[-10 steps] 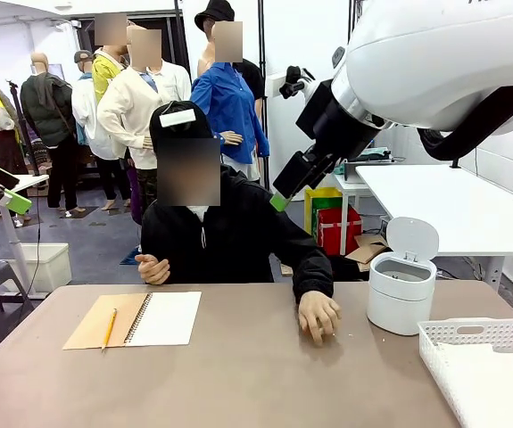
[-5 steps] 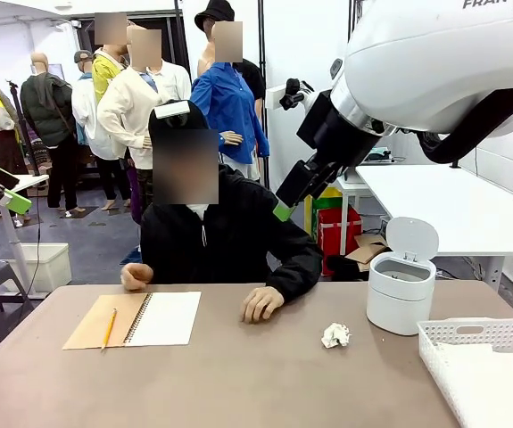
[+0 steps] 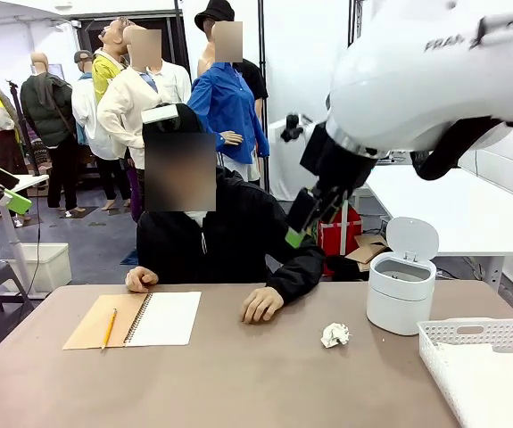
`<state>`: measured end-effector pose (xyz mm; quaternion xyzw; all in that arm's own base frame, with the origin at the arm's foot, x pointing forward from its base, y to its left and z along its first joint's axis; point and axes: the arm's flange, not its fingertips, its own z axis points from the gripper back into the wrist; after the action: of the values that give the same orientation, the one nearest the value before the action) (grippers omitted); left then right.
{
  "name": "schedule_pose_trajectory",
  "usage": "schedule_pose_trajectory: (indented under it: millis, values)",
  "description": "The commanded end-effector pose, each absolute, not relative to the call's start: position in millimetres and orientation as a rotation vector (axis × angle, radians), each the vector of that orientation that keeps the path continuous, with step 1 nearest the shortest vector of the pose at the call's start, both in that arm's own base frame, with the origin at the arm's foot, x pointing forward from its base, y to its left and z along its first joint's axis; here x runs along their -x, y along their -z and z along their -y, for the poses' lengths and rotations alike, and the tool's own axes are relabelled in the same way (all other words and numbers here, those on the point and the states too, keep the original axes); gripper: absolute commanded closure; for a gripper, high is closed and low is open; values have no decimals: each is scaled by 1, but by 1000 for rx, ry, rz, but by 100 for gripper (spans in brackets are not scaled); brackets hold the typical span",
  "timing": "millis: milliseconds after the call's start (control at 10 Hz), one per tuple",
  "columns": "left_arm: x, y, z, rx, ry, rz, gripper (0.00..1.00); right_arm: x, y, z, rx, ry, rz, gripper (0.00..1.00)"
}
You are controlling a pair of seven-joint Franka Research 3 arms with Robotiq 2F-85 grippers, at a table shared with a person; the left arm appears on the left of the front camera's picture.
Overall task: Sort the paper based on its condition.
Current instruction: If a person hands you a paper, place it in the Organizing basket , and if it's crumpled, put it in the Trash can.
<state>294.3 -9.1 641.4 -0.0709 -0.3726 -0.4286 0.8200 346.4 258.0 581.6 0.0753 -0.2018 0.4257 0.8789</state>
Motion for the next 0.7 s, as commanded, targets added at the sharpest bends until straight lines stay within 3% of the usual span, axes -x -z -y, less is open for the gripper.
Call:
schedule_pose_trajectory:
  millis: [0,500,600]
  values:
    - [-295,-642,8,146,906,803,0,-364,-569,-267,-97,-865,289,0]
    - [-295,-642,8,146,906,803,0,-383,-528,-249,27,-812,229,0]
    - [-295,-642,8,146,906,803,0,-379,-531,-253,-41,-862,236,0]
